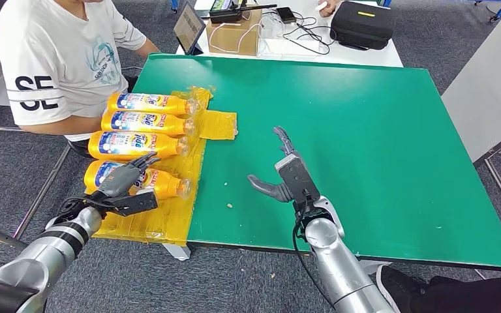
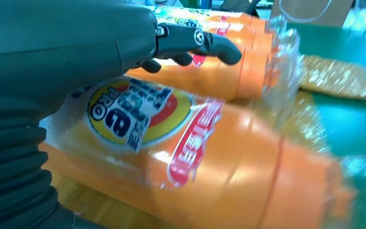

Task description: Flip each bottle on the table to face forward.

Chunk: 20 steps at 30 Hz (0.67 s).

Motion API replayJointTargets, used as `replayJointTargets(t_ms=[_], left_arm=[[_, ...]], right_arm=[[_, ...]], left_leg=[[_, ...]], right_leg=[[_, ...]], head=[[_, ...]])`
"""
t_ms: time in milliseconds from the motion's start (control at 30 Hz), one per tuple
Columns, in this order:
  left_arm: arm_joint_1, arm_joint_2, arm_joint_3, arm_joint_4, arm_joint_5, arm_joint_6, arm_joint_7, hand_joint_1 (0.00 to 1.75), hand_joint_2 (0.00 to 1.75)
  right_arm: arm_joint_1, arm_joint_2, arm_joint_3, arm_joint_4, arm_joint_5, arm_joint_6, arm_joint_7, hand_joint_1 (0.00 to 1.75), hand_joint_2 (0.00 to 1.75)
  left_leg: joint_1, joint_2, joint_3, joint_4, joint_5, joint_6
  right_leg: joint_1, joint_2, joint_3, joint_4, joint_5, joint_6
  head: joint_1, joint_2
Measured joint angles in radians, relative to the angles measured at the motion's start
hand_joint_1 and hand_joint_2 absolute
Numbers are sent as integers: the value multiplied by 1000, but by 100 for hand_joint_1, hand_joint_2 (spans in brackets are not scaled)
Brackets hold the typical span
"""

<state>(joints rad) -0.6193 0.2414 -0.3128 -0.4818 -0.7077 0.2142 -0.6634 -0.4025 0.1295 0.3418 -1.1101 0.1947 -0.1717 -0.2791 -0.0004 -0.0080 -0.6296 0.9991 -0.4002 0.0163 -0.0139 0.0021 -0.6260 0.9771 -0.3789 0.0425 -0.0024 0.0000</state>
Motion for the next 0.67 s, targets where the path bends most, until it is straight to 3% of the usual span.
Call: replayJointTargets(t_ms=[300, 667], left_arm=[[83, -8, 142, -165, 135, -82, -35, 0, 0], [105, -12, 180, -227, 145, -86, -35, 0, 0]], right_arm=[[3, -5, 0, 0, 3, 1, -5, 0, 175], [6, -5, 0, 0, 3, 1, -6, 0, 175]], left_leg=[[0, 0, -2, 0, 0, 0], [0, 0, -2, 0, 0, 0]], right_leg=[[0, 0, -2, 0, 0, 0], [0, 0, -2, 0, 0, 0]], head=[[0, 0], [0, 0]])
